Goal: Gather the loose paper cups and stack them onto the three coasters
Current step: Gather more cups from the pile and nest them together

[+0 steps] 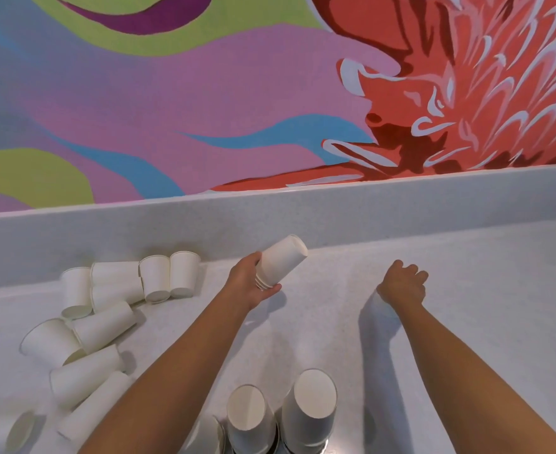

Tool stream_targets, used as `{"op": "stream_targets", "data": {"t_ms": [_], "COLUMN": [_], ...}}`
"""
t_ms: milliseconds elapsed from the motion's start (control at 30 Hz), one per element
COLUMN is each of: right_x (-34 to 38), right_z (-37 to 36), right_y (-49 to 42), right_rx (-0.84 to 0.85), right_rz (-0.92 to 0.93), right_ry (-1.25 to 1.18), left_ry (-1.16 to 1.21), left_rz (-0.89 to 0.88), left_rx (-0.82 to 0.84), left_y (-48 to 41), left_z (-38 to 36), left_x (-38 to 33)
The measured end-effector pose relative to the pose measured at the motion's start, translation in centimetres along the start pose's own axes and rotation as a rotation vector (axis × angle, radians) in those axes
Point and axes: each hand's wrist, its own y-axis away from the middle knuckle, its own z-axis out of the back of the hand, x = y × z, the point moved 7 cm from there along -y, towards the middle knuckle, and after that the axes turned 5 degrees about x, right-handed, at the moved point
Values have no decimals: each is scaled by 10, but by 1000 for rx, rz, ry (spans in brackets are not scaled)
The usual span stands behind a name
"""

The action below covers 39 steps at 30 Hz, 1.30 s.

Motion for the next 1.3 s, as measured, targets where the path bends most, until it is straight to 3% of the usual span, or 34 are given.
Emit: {"op": "stream_targets", "data": {"t_ms": [100,267,400,633,767,1000,1167,1300], "right_x": [22,96,137,186,206,221,245,272], "right_z": [10,83,101,72,53,49,29,-6], "right_y": [9,49,76,125,149,172,174,179], "right_rx": [4,-234,-175,-74,79,492,462,315], "right_rz": [91,444,592,830,924,945,991,1093], "right_ry": [-134,-700,-848,-491,-290,-387,-324,74], "left_ry": [-6,0,25,119,88,53,64,121], "left_rz": [-18,-46,-48,-24,79,75,38,-21], "left_rx": [-25,-116,-139,-47,3,-33,-112,-175], "left_y": [-1,1,5,13,22,39,47,54], "left_z": [9,28,40,37,35,69,117,159], "left_x": [-4,-10,-11,-13,-9,-5,-12,-35]}}
